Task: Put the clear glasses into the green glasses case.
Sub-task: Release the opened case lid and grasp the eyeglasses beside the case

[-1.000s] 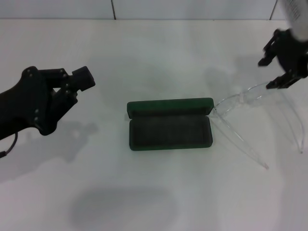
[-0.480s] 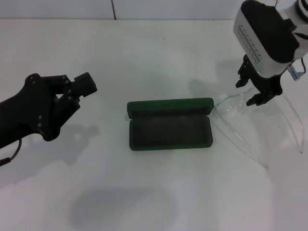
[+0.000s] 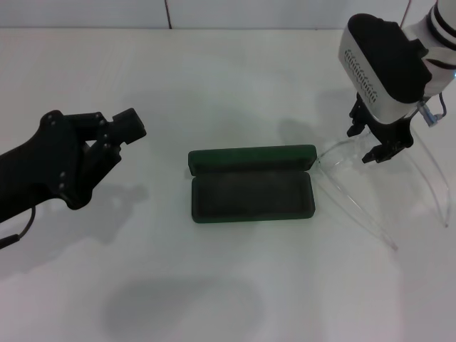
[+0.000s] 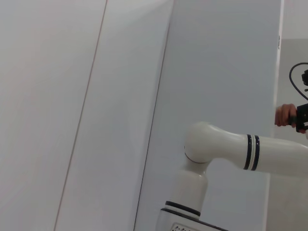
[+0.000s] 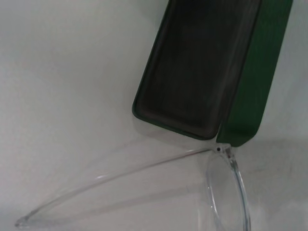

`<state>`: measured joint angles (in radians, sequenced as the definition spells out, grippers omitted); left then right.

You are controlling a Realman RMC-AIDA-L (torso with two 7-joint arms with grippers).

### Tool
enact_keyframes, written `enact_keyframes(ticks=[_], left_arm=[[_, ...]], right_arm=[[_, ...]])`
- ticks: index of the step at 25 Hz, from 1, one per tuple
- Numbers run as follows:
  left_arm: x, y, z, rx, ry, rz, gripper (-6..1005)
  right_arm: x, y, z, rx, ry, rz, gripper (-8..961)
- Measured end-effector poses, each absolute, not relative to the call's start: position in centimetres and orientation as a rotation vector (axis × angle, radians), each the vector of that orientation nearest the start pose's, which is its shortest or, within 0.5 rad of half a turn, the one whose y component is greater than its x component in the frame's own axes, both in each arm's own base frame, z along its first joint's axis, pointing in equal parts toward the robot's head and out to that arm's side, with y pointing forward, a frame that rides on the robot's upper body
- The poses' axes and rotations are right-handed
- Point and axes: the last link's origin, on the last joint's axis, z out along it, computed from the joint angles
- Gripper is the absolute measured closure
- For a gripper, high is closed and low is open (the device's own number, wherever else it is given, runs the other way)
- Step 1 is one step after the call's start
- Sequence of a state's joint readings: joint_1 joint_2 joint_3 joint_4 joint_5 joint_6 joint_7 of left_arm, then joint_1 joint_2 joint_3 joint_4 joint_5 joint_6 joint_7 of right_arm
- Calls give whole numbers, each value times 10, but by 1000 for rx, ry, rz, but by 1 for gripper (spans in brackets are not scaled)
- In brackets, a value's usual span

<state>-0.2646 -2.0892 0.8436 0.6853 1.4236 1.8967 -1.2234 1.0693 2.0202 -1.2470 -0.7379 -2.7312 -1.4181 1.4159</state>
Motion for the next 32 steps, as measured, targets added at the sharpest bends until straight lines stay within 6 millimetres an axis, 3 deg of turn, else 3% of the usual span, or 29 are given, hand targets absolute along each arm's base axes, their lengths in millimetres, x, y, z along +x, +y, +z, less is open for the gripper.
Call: enact_keyframes(ticks=[19,29,32], left_arm=[[-257,251,32,-2462,-390,-1407,975],[-258,250,31,-2454,-394,-1411,975],[-259,249,30,-2450,-403,-1415,975]], right_arm=[[154,430,-22,-2889,-635,-960,503],[156,429,-23,-2882,-575,-974,654],[157,428,-22,-2887,-568,-979,824]])
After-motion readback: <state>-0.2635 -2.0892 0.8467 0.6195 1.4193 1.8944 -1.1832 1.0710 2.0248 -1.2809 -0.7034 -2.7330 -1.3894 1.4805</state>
